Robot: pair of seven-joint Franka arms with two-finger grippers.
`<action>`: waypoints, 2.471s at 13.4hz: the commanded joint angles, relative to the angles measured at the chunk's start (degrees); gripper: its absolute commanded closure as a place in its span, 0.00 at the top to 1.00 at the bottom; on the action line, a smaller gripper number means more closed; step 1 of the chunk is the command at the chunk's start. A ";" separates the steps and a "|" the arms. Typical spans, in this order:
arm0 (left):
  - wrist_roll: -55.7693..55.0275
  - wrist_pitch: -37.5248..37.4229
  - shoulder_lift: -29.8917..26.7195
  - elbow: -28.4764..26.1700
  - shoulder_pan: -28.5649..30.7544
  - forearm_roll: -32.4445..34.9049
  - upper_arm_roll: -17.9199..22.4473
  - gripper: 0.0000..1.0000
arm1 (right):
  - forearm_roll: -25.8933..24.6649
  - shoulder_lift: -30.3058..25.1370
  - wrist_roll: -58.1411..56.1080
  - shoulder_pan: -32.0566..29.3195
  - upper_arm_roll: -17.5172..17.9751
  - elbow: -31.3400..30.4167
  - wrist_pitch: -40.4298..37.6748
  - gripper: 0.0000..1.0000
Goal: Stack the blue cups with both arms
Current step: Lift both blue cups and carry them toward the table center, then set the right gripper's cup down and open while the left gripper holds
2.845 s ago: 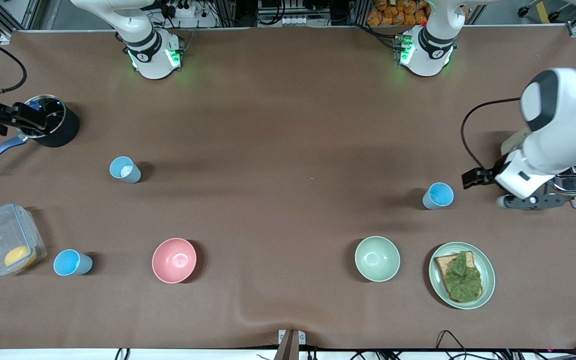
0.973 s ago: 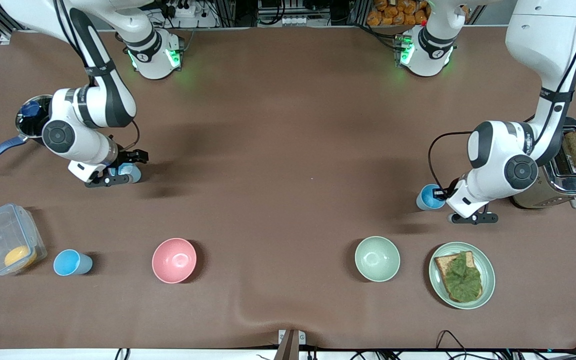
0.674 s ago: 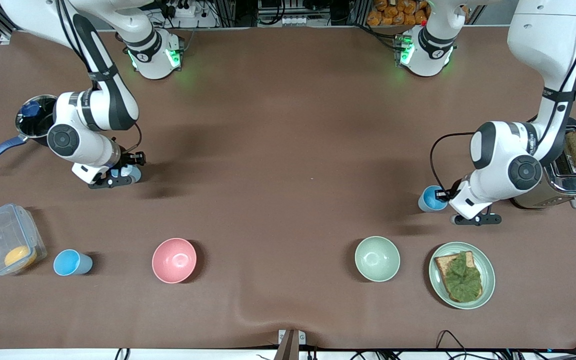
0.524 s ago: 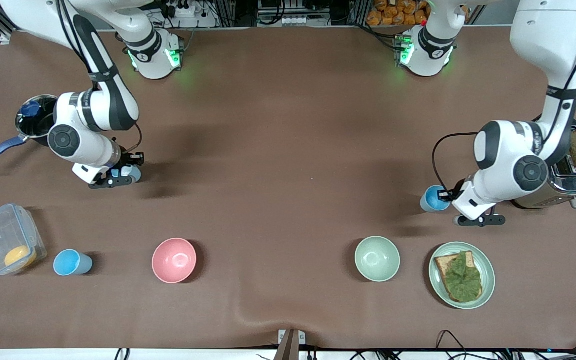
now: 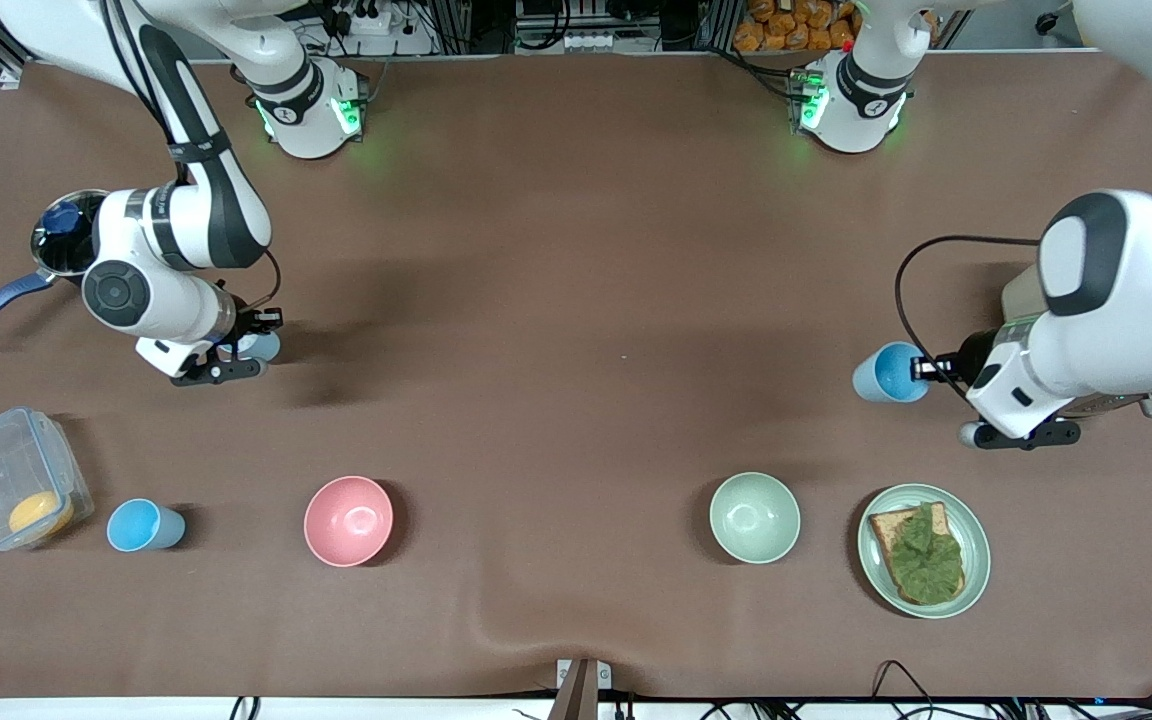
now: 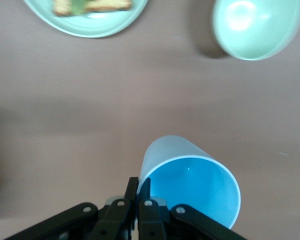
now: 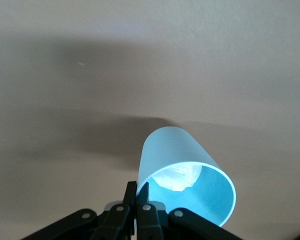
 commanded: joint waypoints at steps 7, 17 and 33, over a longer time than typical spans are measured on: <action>-14.21 -3.45 -0.02 7.55 -9.40 -2.12 -3.85 0.00 | 14.56 10.91 31.49 23.28 -0.09 20.10 -4.12 0.00; -21.86 -2.84 1.47 11.33 -15.65 -1.59 -4.11 0.00 | 15.09 24.73 53.69 34.38 -0.01 35.07 -0.27 0.07; -22.12 -1.17 2.17 11.34 -16.53 1.83 -4.55 0.00 | 8.33 10.23 32.53 16.63 -1.23 41.58 -31.11 1.00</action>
